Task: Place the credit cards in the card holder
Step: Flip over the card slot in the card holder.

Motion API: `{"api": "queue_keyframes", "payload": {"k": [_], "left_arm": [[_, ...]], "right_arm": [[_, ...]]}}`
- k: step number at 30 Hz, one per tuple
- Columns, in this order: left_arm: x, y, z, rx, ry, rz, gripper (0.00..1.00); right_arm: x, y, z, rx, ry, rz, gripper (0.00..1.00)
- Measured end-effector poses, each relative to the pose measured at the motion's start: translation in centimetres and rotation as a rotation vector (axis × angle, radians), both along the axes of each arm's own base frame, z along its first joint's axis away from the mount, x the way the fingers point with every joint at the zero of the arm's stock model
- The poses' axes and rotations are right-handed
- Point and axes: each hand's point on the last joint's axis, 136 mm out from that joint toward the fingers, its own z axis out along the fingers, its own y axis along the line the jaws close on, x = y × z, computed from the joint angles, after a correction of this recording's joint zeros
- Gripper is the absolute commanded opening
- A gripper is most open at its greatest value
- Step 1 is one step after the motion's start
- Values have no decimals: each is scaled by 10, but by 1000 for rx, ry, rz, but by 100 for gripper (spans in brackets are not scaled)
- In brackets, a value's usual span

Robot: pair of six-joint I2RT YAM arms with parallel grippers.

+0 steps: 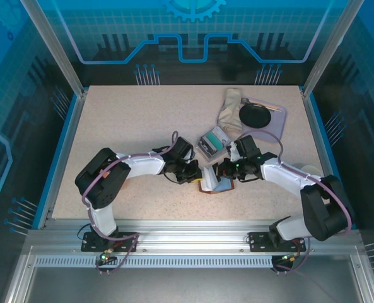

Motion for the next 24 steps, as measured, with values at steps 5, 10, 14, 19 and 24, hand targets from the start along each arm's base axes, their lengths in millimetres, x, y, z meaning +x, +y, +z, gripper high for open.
{"api": "queue_keyframes", "payload": {"k": [5,10,14,19,24], "left_arm": [[0,0,-1,-3,-4,0,2],[-1,3,-5,11,-3,12,23],[-6,16,-12,52,10,56,40],[-6,27,0,63,-28,100,54],[-5,27,3,60,-37,106,51]], "right_arm": [[-7,12,-12,4,42,33,2],[-7,12,-18,-5,56,27,2],[-6,9,-29,-39,81,13,2],[-6,9,-31,-41,86,10,2],[-5,11,-29,-30,88,7,2]]}}
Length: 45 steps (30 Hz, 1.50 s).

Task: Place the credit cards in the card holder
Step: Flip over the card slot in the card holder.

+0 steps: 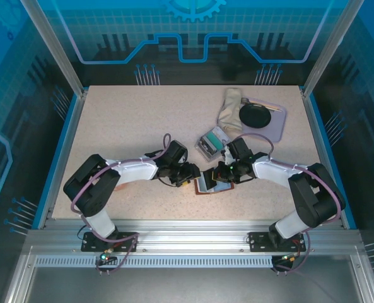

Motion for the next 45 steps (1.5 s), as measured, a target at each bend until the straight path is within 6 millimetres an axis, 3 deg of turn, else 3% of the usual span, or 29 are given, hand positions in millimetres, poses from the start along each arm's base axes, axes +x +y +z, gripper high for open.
{"api": "queue_keyframes", "payload": {"k": [12,24,33,45], "left_arm": [[5,-8,-19,23,42,-29,9],[7,-11,-14,19,28,-48,8],[7,-11,-14,27,26,-63,8],[7,-11,-14,30,27,-65,9]], "right_arm": [[5,0,12,43,-11,-26,3],[16,-49,57,-136,-171,-62,4],[5,-70,48,-262,-156,-43,4],[2,-74,41,-283,-140,-37,4]]}}
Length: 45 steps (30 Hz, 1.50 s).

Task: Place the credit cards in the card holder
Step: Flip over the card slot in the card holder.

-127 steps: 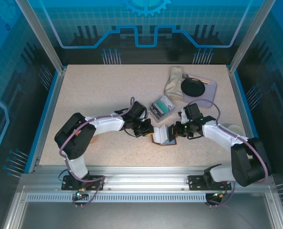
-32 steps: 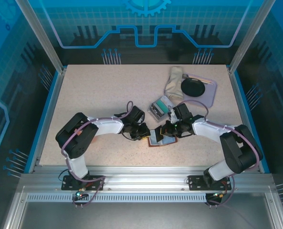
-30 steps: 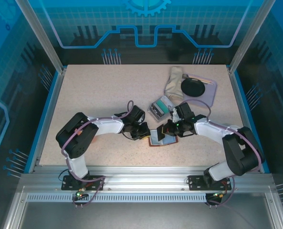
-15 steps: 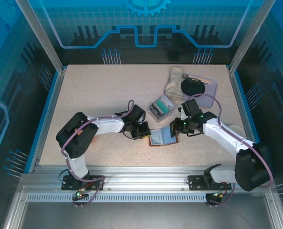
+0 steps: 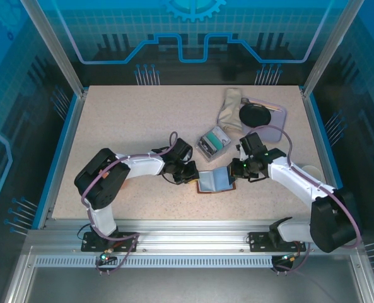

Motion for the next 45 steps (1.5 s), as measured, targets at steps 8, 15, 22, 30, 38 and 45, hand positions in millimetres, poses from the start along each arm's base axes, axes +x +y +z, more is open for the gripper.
{"api": "queue_keyframes", "payload": {"k": [8,15,22,30,38,45], "left_arm": [[0,0,-1,0,2,-1,9],[-1,0,-1,0,4,-2,9],[0,-2,-1,-5,9,-6,9],[0,-2,-1,-5,10,-5,8],[0,-2,-2,-4,11,-6,8],[0,-3,-1,-5,10,-6,8]], "right_arm": [[2,-3,-4,-21,0,-3,4],[2,-3,-3,-21,-2,-3,4],[2,-3,-3,-23,-3,-4,4],[1,-5,-4,-35,1,-4,4],[1,-8,-5,-50,-1,-2,4],[2,-1,-2,-15,-4,6,4]]}}
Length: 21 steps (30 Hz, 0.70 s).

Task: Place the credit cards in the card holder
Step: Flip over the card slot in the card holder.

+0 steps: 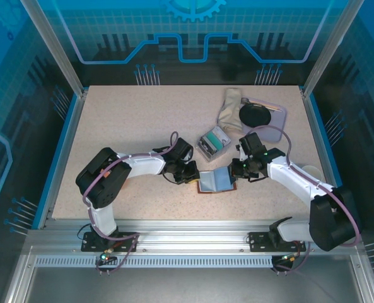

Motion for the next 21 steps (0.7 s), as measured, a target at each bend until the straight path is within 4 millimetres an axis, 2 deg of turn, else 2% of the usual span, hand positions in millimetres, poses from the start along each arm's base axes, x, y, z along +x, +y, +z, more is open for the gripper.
{"api": "queue_keyframes", "payload": {"k": [8,13,17,21], "left_arm": [[0,0,1,0,0,0,8],[0,0,1,0,1,0,8],[0,-1,0,-2,4,-2,8],[0,-1,0,-2,4,-2,11]], "right_arm": [[2,13,5,75,-4,5,5],[6,31,12,161,-13,19,5],[4,51,4,192,15,55,5],[1,61,-10,195,52,66,5]]}}
